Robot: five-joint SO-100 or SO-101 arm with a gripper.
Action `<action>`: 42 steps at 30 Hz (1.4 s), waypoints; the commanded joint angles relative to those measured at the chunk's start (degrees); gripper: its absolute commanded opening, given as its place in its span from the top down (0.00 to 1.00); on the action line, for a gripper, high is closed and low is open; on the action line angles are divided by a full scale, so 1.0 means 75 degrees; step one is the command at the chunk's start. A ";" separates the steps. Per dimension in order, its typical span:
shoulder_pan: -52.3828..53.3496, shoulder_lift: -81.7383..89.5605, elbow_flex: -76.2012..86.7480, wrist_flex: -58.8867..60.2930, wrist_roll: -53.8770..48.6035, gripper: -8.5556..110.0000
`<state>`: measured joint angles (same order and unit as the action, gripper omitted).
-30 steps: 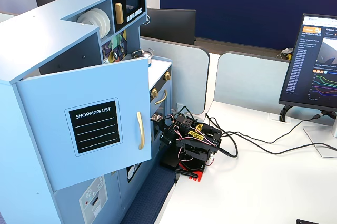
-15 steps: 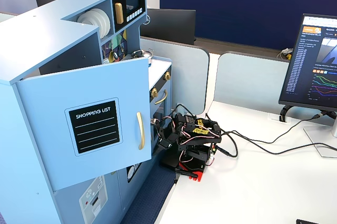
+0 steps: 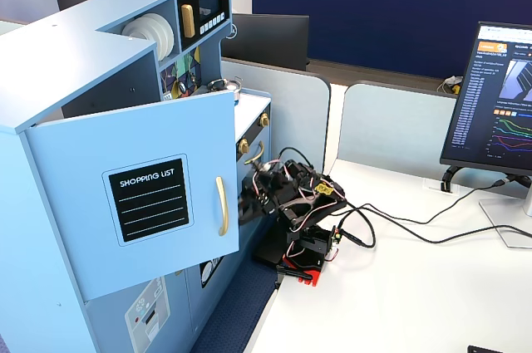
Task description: Close the left cabinet door
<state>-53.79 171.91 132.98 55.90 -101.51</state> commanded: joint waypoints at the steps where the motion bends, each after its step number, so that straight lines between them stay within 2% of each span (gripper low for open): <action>1: -0.0855 -0.0691 -0.1641 -0.0809 -0.0891 0.93; 8: -0.2391 -0.1207 -0.2543 -0.1676 -0.2836 0.93; 15: -0.3234 -0.1922 -0.3328 -0.1969 -0.4594 0.93; 20: -0.3937 -0.2449 -0.3563 -0.2754 -0.5602 0.93; 42: -0.4688 -0.5812 -0.5625 -0.4418 -0.6000 0.93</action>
<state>-88.42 131.48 96.24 26.19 -146.16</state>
